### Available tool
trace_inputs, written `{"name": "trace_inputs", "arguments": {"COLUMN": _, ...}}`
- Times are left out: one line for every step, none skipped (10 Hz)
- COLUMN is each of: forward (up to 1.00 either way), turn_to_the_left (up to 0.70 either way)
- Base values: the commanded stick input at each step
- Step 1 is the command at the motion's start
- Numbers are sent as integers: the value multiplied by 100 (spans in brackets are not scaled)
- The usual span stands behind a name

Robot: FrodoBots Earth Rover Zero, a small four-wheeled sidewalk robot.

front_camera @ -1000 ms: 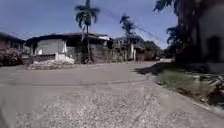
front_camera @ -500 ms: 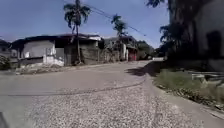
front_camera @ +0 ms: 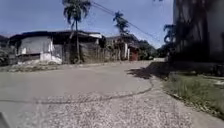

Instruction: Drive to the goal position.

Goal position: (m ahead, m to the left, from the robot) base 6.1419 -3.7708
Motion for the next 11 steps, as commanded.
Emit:
{"name": "trace_inputs", "arguments": {"forward": 100, "turn_to_the_left": -37}}
{"name": "trace_inputs", "arguments": {"forward": 100, "turn_to_the_left": -40}}
{"name": "trace_inputs", "arguments": {"forward": 100, "turn_to_the_left": -40}}
{"name": "trace_inputs", "arguments": {"forward": 100, "turn_to_the_left": -40}}
{"name": "trace_inputs", "arguments": {"forward": 100, "turn_to_the_left": -40}}
{"name": "trace_inputs", "arguments": {"forward": 100, "turn_to_the_left": -40}}
{"name": "trace_inputs", "arguments": {"forward": 100, "turn_to_the_left": -40}}
{"name": "trace_inputs", "arguments": {"forward": 100, "turn_to_the_left": -40}}
{"name": "trace_inputs", "arguments": {"forward": 100, "turn_to_the_left": -40}}
{"name": "trace_inputs", "arguments": {"forward": 100, "turn_to_the_left": -40}}
{"name": "trace_inputs", "arguments": {"forward": 100, "turn_to_the_left": -40}}
